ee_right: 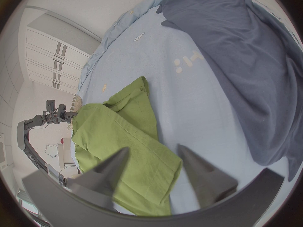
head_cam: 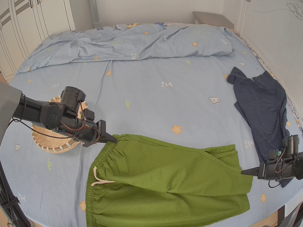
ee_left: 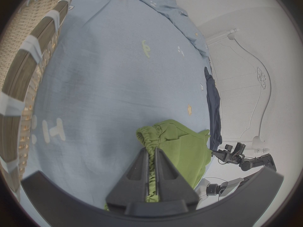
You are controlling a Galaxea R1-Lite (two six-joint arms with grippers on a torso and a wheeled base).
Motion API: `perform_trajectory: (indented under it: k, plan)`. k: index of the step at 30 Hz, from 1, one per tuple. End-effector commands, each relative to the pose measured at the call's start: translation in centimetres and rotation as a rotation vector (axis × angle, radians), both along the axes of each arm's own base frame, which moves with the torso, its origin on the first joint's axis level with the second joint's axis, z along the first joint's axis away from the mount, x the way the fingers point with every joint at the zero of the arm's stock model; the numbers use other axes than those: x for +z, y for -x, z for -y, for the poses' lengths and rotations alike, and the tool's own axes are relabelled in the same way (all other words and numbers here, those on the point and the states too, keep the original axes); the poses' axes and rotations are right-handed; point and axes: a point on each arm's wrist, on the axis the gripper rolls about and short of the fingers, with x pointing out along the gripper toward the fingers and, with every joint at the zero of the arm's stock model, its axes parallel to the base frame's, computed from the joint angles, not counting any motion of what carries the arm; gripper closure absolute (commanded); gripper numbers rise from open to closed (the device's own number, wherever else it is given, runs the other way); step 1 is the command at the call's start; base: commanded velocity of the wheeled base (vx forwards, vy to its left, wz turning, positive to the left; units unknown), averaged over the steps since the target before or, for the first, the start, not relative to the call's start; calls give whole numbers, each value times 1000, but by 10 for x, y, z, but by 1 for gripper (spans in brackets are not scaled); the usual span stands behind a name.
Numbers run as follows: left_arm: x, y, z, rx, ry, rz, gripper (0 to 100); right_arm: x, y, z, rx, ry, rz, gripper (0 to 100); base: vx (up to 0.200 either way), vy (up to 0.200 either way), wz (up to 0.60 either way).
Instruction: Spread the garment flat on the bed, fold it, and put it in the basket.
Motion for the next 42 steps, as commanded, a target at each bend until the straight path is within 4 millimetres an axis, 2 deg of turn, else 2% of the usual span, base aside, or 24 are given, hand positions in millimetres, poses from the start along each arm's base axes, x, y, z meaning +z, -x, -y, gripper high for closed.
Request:
perform_trajectory:
  k: [1, 13, 18, 19, 20, 22, 24, 29, 30, 31, 33, 35, 38, 42]
  plan:
    - [1, 0, -1, 2, 1, 3, 100, -7, -4, -4, 9, -12, -31, 100, 0, 0, 0]
    - [4, 1, -2, 6, 1, 10, 100, 0, -7, -2, -1, -2, 16, 100, 0, 0, 0]
    - [8, 5, -6, 17, -3, 21, 100, 56, -19, -3, -30, -8, 223, 100, 0, 0, 0]
    - [8, 5, -6, 18, -4, 22, 100, 57, -20, -3, -32, -9, 225, 100, 0, 0, 0]
    - [11, 7, -7, 19, -2, 31, 100, 75, -26, -6, -28, -12, 267, 100, 0, 0, 0]
    - [13, 8, -8, 23, 0, 34, 100, 87, -29, -8, -18, -12, 286, 100, 0, 0, 0]
    - [18, 11, -17, 45, 1, 46, 100, 112, -40, -9, -6, -10, 315, 100, 0, 0, 0]
    - [23, 15, -24, 68, 7, 83, 100, 142, -56, -16, 27, -8, 388, 100, 0, 0, 0]
    - [23, 15, -24, 68, 7, 83, 100, 142, -56, -16, 27, -8, 388, 100, 0, 0, 0]
    - [25, 15, -26, 85, 21, 111, 100, 149, -65, -16, 32, -8, 412, 100, 0, 0, 0]
    - [25, 13, -30, 117, 32, 144, 100, 150, -77, -20, 45, -11, 414, 100, 0, 0, 0]
    - [25, 12, -32, 136, 32, 165, 100, 151, -83, -23, 56, -13, 420, 100, 0, 0, 0]
    - [18, 7, -35, 194, 14, 249, 100, 152, -108, -29, 77, -17, 429, 100, 0, 0, 0]
    - [15, 7, -37, 214, 10, 299, 100, 150, -132, -35, 94, -20, 435, 100, 0, 0, 0]
